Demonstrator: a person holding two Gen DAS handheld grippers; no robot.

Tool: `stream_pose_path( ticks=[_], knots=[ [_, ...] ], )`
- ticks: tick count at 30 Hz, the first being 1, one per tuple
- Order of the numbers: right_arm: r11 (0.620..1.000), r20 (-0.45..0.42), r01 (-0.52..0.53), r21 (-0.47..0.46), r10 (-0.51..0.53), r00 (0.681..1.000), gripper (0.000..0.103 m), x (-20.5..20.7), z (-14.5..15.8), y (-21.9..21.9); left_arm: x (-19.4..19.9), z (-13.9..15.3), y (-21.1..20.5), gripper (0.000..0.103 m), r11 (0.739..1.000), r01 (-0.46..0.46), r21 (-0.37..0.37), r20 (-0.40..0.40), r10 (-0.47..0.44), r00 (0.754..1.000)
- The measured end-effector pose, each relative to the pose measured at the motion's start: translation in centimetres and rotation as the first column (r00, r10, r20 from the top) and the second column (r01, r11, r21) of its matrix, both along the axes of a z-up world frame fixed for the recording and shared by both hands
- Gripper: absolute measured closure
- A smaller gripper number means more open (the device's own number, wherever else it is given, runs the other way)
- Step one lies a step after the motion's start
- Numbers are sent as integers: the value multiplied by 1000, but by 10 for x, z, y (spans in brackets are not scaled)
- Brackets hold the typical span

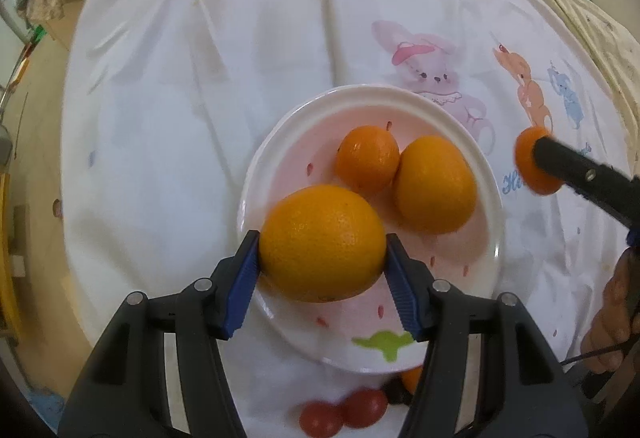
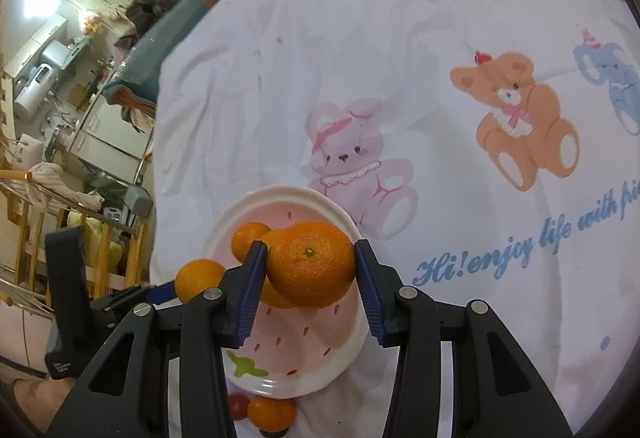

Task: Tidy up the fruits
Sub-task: 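Carry the orange and tangerine onto the pink plate with both tools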

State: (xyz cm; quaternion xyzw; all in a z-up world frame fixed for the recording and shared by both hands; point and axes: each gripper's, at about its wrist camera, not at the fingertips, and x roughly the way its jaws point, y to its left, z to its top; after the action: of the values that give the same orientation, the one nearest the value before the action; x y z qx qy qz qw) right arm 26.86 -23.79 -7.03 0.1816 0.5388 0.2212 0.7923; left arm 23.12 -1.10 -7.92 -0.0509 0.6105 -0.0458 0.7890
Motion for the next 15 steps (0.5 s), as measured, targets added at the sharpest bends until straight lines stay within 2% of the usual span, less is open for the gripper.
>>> stream_pose_path(
  ticks=[9, 15],
  knots=[
    [1000, -114, 14, -9, -15, 993, 56, 12, -36, 1, 14, -7, -9, 46, 1000, 23, 15, -11, -22, 1000],
    [1000, -111, 17, -17, -18, 994, 54, 10, -37, 3, 14, -7, -14, 43, 998, 36, 52, -9, -35, 999]
  ],
)
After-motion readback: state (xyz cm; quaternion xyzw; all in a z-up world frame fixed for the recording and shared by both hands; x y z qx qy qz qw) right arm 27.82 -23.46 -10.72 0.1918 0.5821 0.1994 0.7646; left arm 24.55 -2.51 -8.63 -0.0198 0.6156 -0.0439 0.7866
